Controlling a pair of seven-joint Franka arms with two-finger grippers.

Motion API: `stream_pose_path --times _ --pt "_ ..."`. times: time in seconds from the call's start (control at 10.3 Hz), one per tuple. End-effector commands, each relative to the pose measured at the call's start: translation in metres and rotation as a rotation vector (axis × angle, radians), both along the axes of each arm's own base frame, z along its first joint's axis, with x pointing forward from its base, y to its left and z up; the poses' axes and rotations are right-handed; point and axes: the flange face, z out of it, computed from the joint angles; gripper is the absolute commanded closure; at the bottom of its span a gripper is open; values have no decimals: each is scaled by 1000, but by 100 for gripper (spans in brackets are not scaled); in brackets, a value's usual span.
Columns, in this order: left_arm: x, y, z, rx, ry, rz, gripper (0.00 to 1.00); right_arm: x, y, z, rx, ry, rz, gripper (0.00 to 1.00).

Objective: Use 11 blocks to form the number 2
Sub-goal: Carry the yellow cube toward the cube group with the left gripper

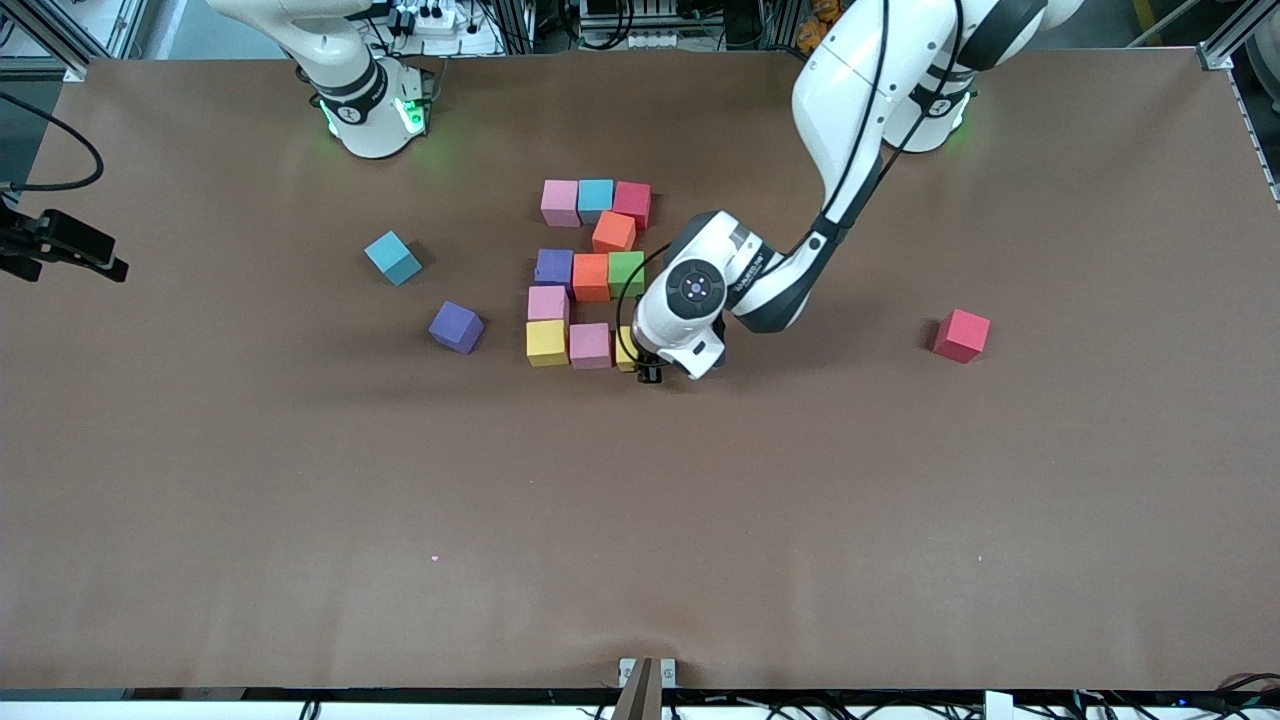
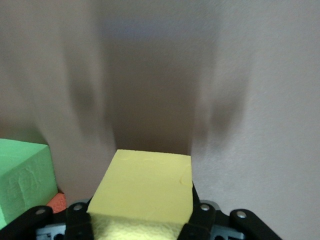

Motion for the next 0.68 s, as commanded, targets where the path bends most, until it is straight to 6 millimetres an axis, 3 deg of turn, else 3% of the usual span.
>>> stream_pose_path --times 0.0,0.58 --pt "1 -7 0 -9 -12 13 52 -1 -2 2 6 2 8 0" --pt "-5 -13 -8 -11 -22 -2 49 0 -4 2 6 2 3 0"
